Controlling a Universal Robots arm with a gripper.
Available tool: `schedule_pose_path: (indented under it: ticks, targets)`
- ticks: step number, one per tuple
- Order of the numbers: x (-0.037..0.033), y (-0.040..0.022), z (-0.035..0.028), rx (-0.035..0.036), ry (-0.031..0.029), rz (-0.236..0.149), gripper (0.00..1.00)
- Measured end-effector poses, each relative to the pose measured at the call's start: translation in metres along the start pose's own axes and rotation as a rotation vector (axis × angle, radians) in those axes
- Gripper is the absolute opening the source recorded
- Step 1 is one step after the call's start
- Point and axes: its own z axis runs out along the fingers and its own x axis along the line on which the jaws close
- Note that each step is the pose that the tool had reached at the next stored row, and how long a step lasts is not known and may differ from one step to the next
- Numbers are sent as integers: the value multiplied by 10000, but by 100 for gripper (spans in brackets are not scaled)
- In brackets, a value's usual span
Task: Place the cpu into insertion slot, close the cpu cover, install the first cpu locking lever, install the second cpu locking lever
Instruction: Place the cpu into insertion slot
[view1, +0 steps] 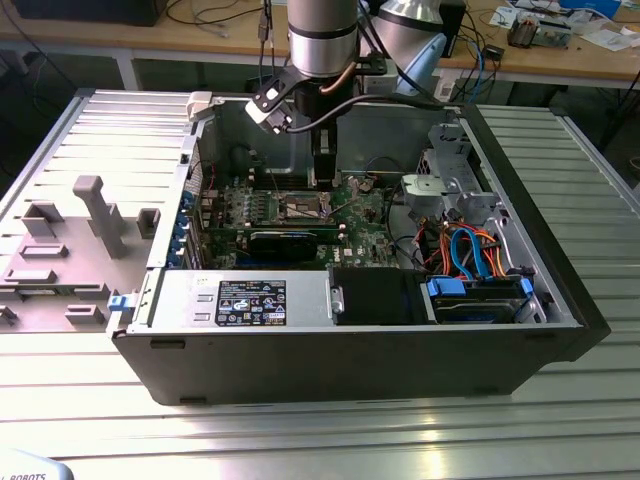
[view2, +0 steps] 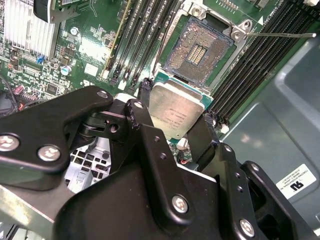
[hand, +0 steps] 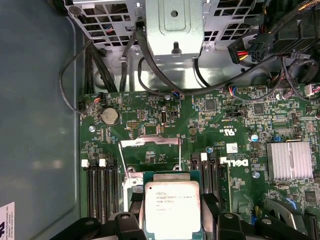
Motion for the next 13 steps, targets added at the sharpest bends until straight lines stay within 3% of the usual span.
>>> schedule_pose_path:
  ticks: [2,11,13]
  targets:
    - [-1,-11,73,0,1,0,54]
    - [-1,-12,84,0,0,0,54]
    - [-2,-20,131,0,1,0,54]
